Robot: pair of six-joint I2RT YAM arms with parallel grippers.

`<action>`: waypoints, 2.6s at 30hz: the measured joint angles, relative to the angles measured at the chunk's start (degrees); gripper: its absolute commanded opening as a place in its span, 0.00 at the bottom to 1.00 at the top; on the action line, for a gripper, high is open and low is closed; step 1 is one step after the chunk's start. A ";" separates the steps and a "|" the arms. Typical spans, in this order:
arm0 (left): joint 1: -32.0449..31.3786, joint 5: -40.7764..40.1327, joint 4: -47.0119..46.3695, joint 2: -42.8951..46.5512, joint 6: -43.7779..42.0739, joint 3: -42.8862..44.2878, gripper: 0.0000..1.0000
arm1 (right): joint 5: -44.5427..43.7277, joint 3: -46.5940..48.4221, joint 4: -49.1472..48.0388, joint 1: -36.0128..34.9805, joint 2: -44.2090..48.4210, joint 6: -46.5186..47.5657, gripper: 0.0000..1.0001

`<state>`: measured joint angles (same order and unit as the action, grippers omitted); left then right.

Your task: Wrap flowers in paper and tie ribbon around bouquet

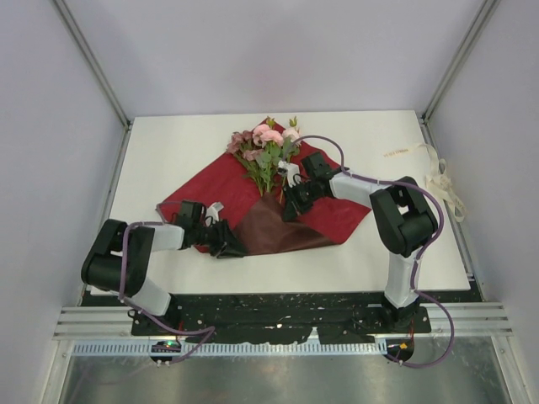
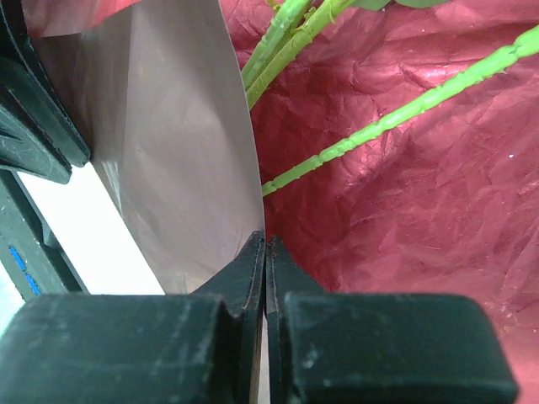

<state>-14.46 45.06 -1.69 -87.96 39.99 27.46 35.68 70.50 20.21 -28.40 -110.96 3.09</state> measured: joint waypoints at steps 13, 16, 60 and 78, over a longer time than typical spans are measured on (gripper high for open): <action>-0.79 2.89 -5.33 -0.37 4.24 0.17 0.19 | -0.02 -0.11 -1.01 0.00 0.00 -0.07 0.06; -1.51 2.01 -6.38 -1.14 4.59 0.28 0.17 | -0.02 -0.22 -1.05 0.00 0.00 0.04 0.06; 0.39 0.94 2.78 -7.13 -1.27 5.31 0.06 | 14.29 -19.69 -17.35 -3.06 7.21 -31.71 0.95; 1.09 1.55 2.91 -7.48 -1.44 5.31 0.05 | 17.31 -19.58 1.27 8.59 8.98 -16.85 0.96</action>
<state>-13.37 46.61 1.21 -95.44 38.54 32.77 52.99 50.92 21.47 -19.81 -101.97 -13.76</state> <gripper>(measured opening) 0.057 0.951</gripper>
